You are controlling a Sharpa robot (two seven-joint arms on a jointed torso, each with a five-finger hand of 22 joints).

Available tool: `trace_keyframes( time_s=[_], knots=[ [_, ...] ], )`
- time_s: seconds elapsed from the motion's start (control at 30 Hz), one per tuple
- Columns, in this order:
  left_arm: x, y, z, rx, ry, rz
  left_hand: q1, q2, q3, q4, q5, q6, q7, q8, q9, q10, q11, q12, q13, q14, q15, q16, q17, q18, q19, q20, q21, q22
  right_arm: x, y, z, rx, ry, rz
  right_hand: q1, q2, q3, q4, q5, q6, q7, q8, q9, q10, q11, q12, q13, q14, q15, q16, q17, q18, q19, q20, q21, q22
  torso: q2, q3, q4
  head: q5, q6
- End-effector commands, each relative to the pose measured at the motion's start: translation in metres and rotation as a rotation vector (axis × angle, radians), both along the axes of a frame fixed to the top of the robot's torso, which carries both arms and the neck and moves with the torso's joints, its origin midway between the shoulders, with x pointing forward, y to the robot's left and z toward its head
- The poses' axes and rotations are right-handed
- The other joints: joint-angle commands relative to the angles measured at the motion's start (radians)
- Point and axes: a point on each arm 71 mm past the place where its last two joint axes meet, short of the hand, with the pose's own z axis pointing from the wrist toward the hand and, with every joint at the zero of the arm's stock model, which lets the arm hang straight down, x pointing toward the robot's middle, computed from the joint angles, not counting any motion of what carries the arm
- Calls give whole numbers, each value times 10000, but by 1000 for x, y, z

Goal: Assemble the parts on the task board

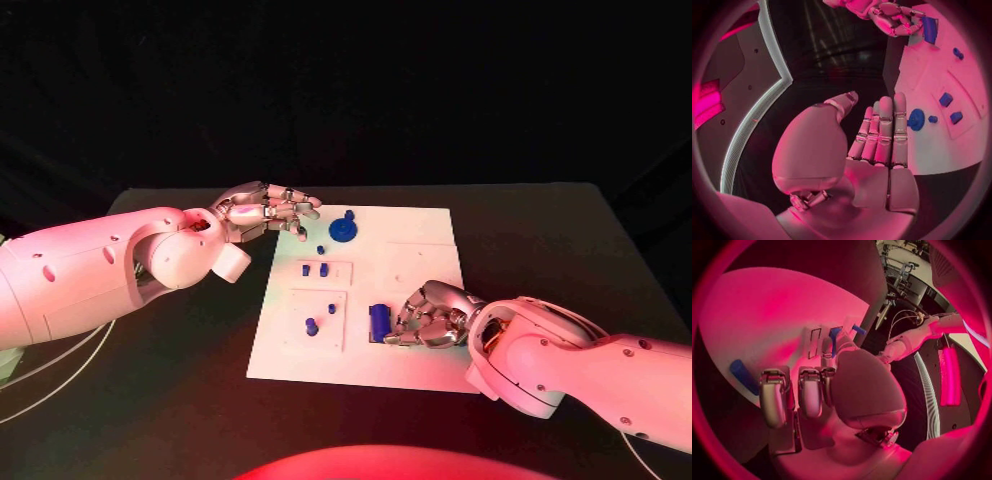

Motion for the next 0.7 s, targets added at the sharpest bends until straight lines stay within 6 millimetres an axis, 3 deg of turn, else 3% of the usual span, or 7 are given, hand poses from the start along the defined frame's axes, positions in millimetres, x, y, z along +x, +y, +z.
trace_keyframes(
  time_s=[0.03, 0.1, 0.27, 0.37, 0.57, 0.7],
  knots=[
    [-1, -2, 1, -124, 30, -165, -11, 43, -74, -10, 14, -69, 17, 43, -15, -77, 5, 40, -8, -39, -3, -25, -8, 50, 63, -17, -36, -8, -2, 3, 0, -35, 21, 516, 25, -135, 61, 17, -80, -25, -36, 69, 17, 918, -63, 39, 2446, 957, -59, 37, 2315, -142, 1046, -79, 35, 2627, 3, 3, -1, -4, -6],
    [-1, -2, 0, -127, 28, -169, -11, 43, -74, -10, 14, -69, 17, 43, -15, -77, 5, 40, -8, -39, -3, -25, -8, 50, 63, -17, -36, -8, -3, 4, 0, 15, 70, 609, -3, -208, 52, 21, -118, -30, -31, 83, 23, 913, -58, 28, 2438, 954, -56, 32, 2304, -142, 1046, -79, 35, 2627, 4, 3, 0, -4, -11],
    [-1, -1, 0, -131, 26, -173, -10, 41, -88, -1, 14, -73, 18, 47, -17, -86, 7, 43, -10, -44, 0, -27, -9, 50, 67, -16, -47, -17, -6, 4, 1, 134, 97, 693, 0, -721, 46, 34, -382, -16, -11, 165, 53, 925, -44, 46, 2456, 959, -46, 41, 2327, -142, 1046, -78, 35, 2627, 5, 0, 2, -3, -30],
    [-1, -1, 0, -131, 25, -168, -10, 41, -88, -1, 14, -73, 18, 47, -17, -86, 7, 43, -10, -44, 0, -27, -9, 50, 67, -16, -47, -17, -7, 3, 2, 187, 90, 684, -61, -873, 38, 45, -386, 8, -11, 195, 66, 939, -44, 72, 2475, 962, -46, 46, 2340, -142, 1046, -80, 35, 2627, 5, 0, 4, 1, -34],
    [-1, 0, 0, -131, 30, -168, -15, 34, -105, 10, 12, -77, 19, 50, -19, -92, 8, 46, -10, -48, 2, -28, -10, 49, 70, -14, -58, -25, -7, -1, 3, 251, -19, 543, -94, -901, 46, 54, -384, 17, -11, 205, 69, 936, -43, 65, 2471, 961, -47, 45, 2337, -142, 1046, -81, 35, 2627, 2, -3, 2, -7, -46],
    [0, -1, 0, -130, 33, -169, -15, 34, -105, 10, 12, -77, 19, 50, -19, -92, 8, 46, -10, -48, 2, -28, -10, 49, 70, -14, -58, -25, -6, -2, 3, 261, -85, 440, -173, -804, 124, 62, -376, 21, -15, 212, 67, 942, -45, 75, 2479, 961, -47, 45, 2337, -142, 1046, -81, 35, 2627, 4, -4, 1, 5, -43]
  ],
)
